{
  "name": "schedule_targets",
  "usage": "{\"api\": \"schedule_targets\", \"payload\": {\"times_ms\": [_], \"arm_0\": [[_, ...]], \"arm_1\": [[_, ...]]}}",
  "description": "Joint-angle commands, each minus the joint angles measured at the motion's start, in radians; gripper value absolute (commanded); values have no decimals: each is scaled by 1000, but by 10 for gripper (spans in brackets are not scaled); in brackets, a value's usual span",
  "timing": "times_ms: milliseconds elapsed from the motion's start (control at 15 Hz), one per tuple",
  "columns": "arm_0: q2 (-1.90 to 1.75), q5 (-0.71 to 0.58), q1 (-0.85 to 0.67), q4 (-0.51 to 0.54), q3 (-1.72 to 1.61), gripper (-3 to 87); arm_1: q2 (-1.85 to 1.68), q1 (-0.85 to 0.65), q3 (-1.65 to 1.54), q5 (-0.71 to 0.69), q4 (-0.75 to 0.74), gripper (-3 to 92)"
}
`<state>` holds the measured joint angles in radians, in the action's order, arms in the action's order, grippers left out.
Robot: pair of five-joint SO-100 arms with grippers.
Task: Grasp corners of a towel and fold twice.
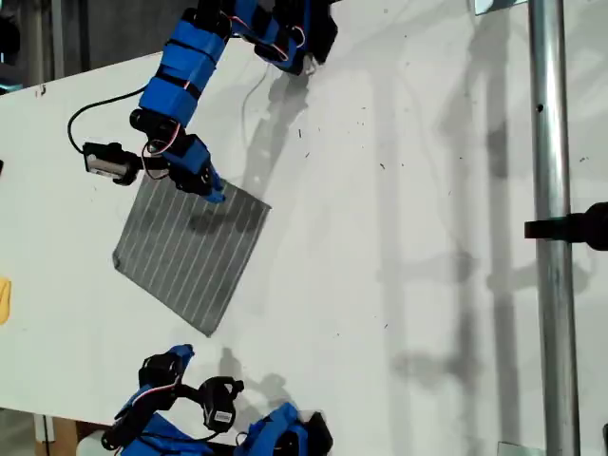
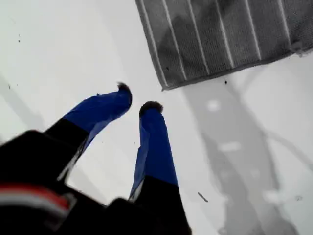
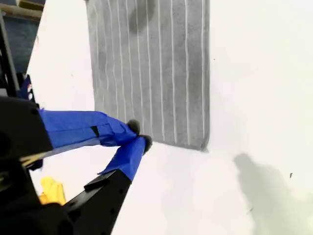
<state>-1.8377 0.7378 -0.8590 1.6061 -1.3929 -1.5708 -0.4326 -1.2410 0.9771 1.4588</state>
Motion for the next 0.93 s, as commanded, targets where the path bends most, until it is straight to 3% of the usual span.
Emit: {"api": "schedule_targets", "payload": {"times_ms": [0, 333, 867], "arm_0": [[46, -40, -64, 28, 107, 26], [110, -87, -115, 34, 141, 57], [156, -83, -120, 28, 143, 61]], "arm_1": [[20, -17, 149, -106, 21, 290], [169, -37, 267, -295, 117, 335], [465, -12, 313, -308, 28, 340]]}}
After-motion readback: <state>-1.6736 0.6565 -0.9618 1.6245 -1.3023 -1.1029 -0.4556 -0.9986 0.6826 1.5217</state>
